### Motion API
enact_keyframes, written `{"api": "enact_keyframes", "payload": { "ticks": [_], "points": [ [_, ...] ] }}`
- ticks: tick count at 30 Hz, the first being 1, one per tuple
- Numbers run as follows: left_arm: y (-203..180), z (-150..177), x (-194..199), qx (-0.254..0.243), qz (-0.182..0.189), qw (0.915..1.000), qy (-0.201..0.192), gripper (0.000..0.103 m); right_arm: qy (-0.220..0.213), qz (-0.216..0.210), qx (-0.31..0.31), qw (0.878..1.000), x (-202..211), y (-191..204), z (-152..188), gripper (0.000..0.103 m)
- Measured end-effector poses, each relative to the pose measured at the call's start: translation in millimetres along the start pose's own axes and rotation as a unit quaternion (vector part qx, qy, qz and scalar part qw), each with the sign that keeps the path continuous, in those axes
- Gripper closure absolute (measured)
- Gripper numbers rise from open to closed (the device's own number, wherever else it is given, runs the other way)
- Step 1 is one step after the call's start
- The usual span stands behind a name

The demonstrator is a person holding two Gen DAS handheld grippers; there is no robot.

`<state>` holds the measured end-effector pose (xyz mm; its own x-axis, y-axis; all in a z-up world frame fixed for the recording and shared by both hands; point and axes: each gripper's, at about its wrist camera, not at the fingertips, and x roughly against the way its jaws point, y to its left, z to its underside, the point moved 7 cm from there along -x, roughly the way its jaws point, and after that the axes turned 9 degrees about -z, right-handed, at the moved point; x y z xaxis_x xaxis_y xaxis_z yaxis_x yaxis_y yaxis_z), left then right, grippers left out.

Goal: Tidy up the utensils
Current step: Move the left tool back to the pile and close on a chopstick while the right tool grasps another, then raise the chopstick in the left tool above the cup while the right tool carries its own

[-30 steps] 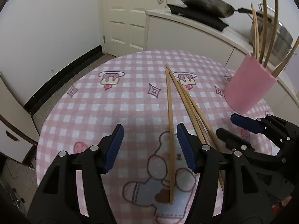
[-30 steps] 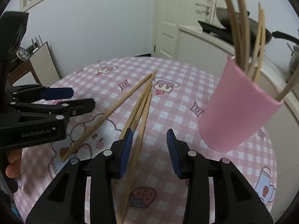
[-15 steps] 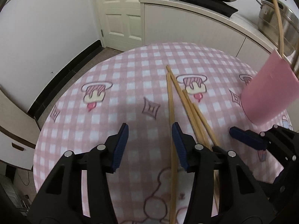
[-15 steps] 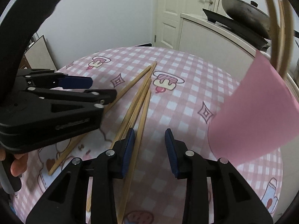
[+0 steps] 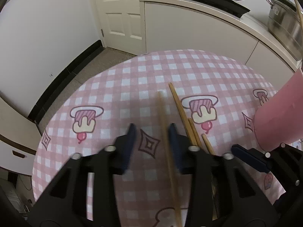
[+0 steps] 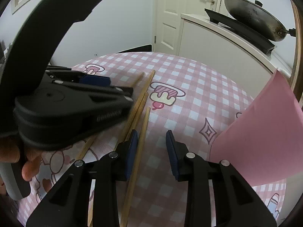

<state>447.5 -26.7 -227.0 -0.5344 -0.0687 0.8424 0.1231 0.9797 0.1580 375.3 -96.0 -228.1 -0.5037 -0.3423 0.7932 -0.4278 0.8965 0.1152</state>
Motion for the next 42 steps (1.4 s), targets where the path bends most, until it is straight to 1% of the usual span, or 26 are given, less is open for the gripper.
{"api": "enact_keyframes", "payload": {
  "ticks": [1,2,3,6,11,14,16,18,20,23,24,26,29,32,37,42],
  "points": [
    [0,0,0,-0.002,0.001,1.0000,-0.002,0.084,-0.002,0.000,-0.002,1.000,1,0,0,0.074],
    [0,2,1,-0.007,0.000,1.0000,-0.004,0.089,-0.002,0.001,-0.002,1.000,2,-1,1,0.074],
    [0,4,3,-0.014,-0.001,0.9999,-0.007,0.092,-0.001,0.002,-0.002,1.000,2,0,1,0.074],
    [6,15,8,-0.016,0.000,0.9999,-0.007,0.095,0.000,0.003,-0.002,1.000,0,0,-1,0.074],
    [14,37,21,-0.031,-0.001,0.9995,-0.007,0.097,0.003,0.005,0.000,1.000,-6,1,-7,0.075],
    [25,50,28,-0.033,0.001,0.9995,-0.005,0.097,0.006,0.005,0.004,1.000,-10,2,-12,0.083],
    [31,50,28,-0.020,-0.001,0.9998,-0.003,0.097,0.009,0.004,0.007,1.000,-12,5,-13,0.091],
    [37,47,24,-0.007,0.004,1.0000,0.000,0.096,0.012,0.001,0.007,1.000,-13,6,-14,0.096],
    [40,44,22,0.004,0.010,0.9999,0.005,0.096,0.014,-0.001,0.005,1.000,-14,6,-15,0.097],
    [40,41,20,-0.003,0.002,1.0000,0.002,0.096,0.015,-0.010,-0.001,1.000,-15,4,-17,0.099],
    [39,40,19,-0.003,0.000,1.0000,0.002,0.096,0.013,-0.019,-0.004,1.000,-14,5,-16,0.099],
    [40,39,19,0.008,0.002,0.9999,0.006,0.096,0.010,-0.025,-0.007,1.000,-11,7,-16,0.099],
    [39,40,24,0.016,0.007,0.9998,0.007,0.097,-0.001,-0.038,-0.005,0.999,-1,13,-15,0.099],
    [42,41,39,0.027,0.023,0.9994,-0.004,0.097,-0.017,-0.047,0.003,0.999,16,21,-17,0.099],
    [50,40,81,0.050,0.045,0.9968,-0.043,0.097,-0.062,-0.056,0.020,0.996,61,34,-25,0.099],
    [51,41,135,0.059,0.058,0.9920,-0.095,0.097,-0.111,-0.060,0.034,0.991,111,45,-35,0.099]
  ]
}}
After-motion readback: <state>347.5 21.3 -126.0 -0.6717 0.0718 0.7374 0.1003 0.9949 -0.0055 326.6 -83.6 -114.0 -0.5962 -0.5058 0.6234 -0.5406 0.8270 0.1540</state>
